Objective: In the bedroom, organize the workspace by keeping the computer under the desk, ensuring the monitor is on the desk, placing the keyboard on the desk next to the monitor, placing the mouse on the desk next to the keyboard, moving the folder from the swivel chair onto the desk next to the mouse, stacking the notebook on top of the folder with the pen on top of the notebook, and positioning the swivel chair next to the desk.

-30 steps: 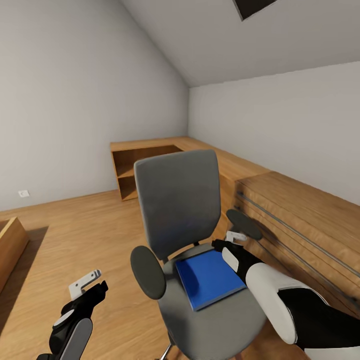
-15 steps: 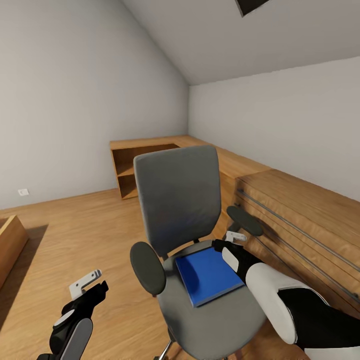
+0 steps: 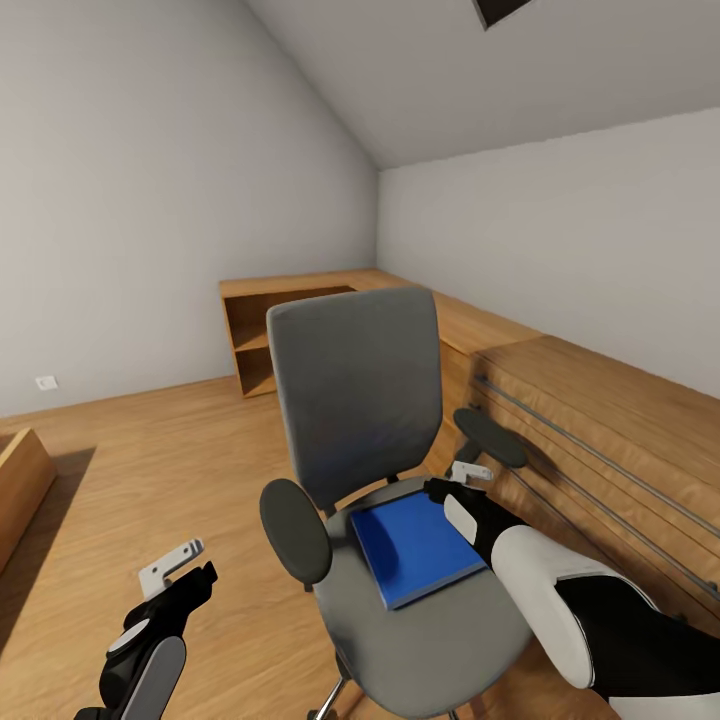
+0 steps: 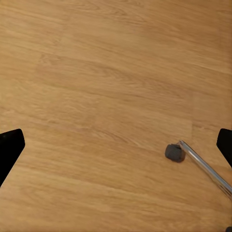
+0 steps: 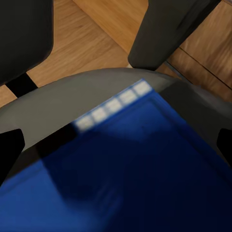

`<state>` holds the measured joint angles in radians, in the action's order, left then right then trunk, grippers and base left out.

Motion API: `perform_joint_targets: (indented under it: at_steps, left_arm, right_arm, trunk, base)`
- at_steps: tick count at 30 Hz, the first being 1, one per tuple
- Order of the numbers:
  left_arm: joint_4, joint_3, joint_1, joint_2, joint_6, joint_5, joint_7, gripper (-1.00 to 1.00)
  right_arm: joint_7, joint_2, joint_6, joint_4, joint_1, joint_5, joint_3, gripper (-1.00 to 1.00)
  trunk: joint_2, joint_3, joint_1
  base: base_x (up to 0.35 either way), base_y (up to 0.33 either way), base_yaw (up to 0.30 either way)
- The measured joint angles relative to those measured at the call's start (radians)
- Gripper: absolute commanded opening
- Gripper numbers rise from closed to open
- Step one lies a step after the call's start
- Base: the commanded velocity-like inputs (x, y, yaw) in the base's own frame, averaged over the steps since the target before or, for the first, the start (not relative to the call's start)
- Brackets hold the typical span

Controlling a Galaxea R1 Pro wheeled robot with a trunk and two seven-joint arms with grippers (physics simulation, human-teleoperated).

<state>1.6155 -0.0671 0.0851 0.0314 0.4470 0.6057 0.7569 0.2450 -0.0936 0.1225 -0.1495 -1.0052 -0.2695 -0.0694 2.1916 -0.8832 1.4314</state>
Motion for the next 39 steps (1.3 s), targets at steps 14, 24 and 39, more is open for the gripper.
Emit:
perform_joint_targets:
  at_steps: [14, 24, 39]
  left_arm:
    - [-0.001, 0.0, 0.0, 0.0, -0.001, 0.0, 0.0, 1.0]
    - [-0.003, -0.001, 0.0, 0.0, -0.001, 0.001, -0.003, 1.0]
    - [-0.012, -0.001, 0.0, 0.0, -0.001, 0.001, -0.003, 1.0]
  right_arm:
    - [0.0, 0.0, 0.001, -0.024, 0.0, 0.004, -0.003, 1.0]
    - [-0.001, 0.0, 0.001, -0.018, 0.0, -0.001, 0.009, 1.0]
    - [-0.001, 0.0, -0.002, -0.018, 0.0, 0.004, 0.009, 1.0]
  trunk:
    - [0.035, -0.016, 0.019]
    - [0.035, -0.016, 0.019]
    - [0.035, -0.016, 0.019]
  base:
    - [0.0, 0.0, 0.0]
    - [-0.131, 0.0, 0.0]
    - [-0.06, 0.0, 0.0]
